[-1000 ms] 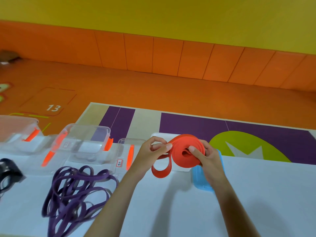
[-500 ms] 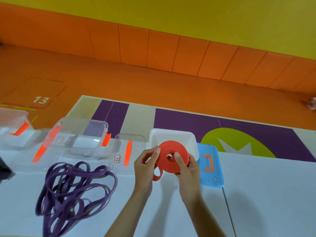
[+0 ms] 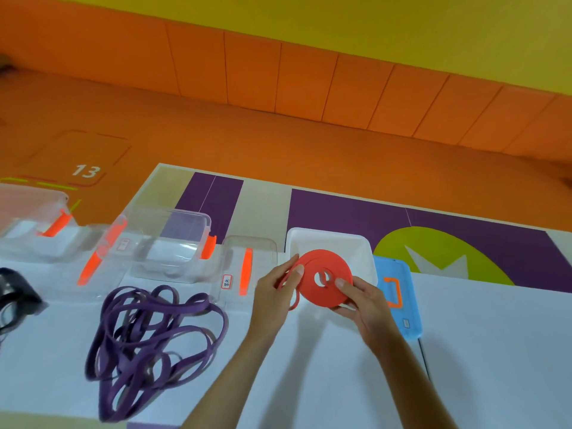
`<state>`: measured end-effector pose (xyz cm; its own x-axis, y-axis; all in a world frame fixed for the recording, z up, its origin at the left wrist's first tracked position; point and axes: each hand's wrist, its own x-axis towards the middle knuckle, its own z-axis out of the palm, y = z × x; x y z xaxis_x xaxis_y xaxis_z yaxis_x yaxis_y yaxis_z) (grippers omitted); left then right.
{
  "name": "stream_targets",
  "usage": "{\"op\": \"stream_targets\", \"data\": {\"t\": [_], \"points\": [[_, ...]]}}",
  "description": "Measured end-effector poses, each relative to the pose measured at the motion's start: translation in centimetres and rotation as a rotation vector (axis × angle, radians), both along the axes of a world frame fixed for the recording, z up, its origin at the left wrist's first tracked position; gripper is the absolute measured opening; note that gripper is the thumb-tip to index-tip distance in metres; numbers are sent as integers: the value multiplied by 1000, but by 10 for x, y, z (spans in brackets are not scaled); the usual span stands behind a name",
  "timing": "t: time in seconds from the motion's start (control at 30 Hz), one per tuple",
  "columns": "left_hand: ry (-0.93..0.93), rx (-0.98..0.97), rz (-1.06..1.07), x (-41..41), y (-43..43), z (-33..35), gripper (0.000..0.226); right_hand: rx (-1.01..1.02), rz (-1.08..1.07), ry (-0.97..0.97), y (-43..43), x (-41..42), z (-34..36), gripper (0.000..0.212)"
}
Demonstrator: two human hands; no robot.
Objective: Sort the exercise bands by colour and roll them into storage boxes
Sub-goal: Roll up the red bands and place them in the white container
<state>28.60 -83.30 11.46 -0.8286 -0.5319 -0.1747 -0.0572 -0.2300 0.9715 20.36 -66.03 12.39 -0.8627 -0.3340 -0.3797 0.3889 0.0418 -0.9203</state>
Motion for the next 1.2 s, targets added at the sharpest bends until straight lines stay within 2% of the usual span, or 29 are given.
{"op": "stream_targets", "data": {"t": [0.07, 0.2, 0.37, 0.43, 0.53, 0.57, 0.67, 0.7, 0.87, 1.03, 1.2], "points": [[-25, -78, 7, -3, 12, -6, 36, -33, -75, -22, -2, 3, -7, 27], [-69, -315, 150, -14, 21, -13, 38, -61, -183, -29, -6, 2, -17, 27], [-77, -337, 147, -36, 32, -16, 45, -177, -254, -81, -11, -18, -22, 20], [-71, -389, 96, -49, 34, -19, 49, -267, -292, -118, -13, -29, -24, 34], [-91, -441, -30, -71, 32, -22, 58, -384, -290, -124, -12, -49, -24, 79], [-102, -444, -59, -78, 30, -24, 60, -406, -267, -131, -11, -55, -24, 83], [-119, -453, -123, -99, 24, -37, 74, -389, -282, -237, -14, -76, -33, 52], [-112, -465, -130, -106, 23, -43, 81, -370, -283, -274, -16, -83, -39, 48], [-148, -554, -130, -138, 19, -69, 82, -263, -246, -372, -14, -116, -71, 40], [-261, -780, -159, -164, 7, -98, 88, -44, -168, -362, -6, -152, -102, 28], [-331, -695, -232, -179, 4, -124, 80, 225, -35, -304, -10, -191, -135, 15]]}}
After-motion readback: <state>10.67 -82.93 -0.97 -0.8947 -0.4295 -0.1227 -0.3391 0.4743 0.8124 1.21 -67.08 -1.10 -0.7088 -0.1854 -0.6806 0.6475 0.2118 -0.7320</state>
